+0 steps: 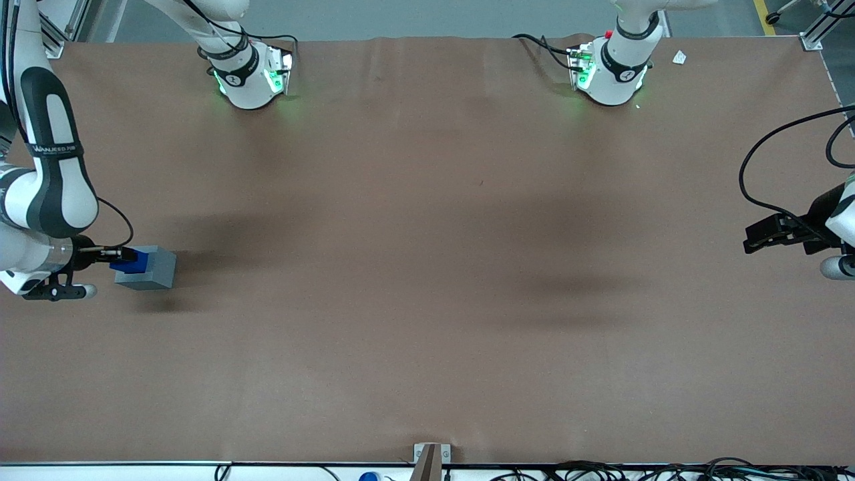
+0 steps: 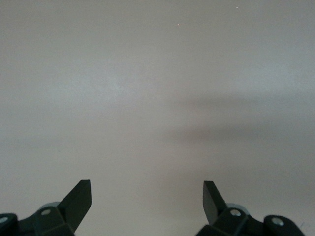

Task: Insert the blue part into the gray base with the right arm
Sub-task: 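Align and push the blue block into the gray base's opening, then open the right gripper to release the blue block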

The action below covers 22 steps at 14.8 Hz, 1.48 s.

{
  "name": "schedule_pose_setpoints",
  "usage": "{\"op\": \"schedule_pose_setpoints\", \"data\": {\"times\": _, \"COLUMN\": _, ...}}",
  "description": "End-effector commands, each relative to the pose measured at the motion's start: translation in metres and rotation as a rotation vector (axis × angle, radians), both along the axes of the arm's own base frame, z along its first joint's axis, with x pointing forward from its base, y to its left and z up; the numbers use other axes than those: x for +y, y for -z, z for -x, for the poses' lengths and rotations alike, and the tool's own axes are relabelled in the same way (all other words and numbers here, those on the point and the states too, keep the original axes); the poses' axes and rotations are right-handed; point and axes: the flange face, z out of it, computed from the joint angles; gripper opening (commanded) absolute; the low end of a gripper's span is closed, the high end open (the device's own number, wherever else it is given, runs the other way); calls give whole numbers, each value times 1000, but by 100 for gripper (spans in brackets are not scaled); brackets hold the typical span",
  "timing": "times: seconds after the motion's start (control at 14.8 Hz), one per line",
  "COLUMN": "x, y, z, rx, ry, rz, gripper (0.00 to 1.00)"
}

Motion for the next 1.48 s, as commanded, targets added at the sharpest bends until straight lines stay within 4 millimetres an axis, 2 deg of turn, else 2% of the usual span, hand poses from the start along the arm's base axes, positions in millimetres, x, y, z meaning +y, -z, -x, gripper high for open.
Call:
{"op": "schedule_pose_setpoints", "data": {"times": 0.0, "x": -1, "y": 0, "z": 1, "rx": -2, "ry": 12, "rz": -7, "gripper": 76}}
{"op": "schedule_pose_setpoints", "data": {"times": 0.07, "x": 0, "y": -1, "z": 1, "rx": -2, "ry": 11, "rz": -7, "gripper": 84}}
{"op": "schedule_pose_setpoints", "data": {"times": 0.34, "x": 4, "y": -18, "z": -4, "rx": -27, "ry": -11, "rz": -2, "gripper": 100}}
{"op": "schedule_pose_setpoints", "data": {"times": 0.54, "x": 8, "y": -48, "z": -8, "rx": -78, "ry": -22, "rz": 8, "gripper": 100}}
{"op": "schedule_pose_setpoints", "data": {"times": 0.88, "x": 50, "y": -120, "z": -17, "rx": -189, "ry": -82, "rz": 34, "gripper": 100}}
{"op": "schedule_pose_setpoints", "data": {"times": 1.15, "x": 78, "y": -172, "z": -14, "rx": -271, "ry": -109, "rz": 40, "gripper": 100}}
{"op": "schedule_pose_setpoints", "data": {"times": 1.42, "x": 119, "y": -208, "z": -5, "rx": -284, "ry": -68, "rz": 39, "gripper": 100}}
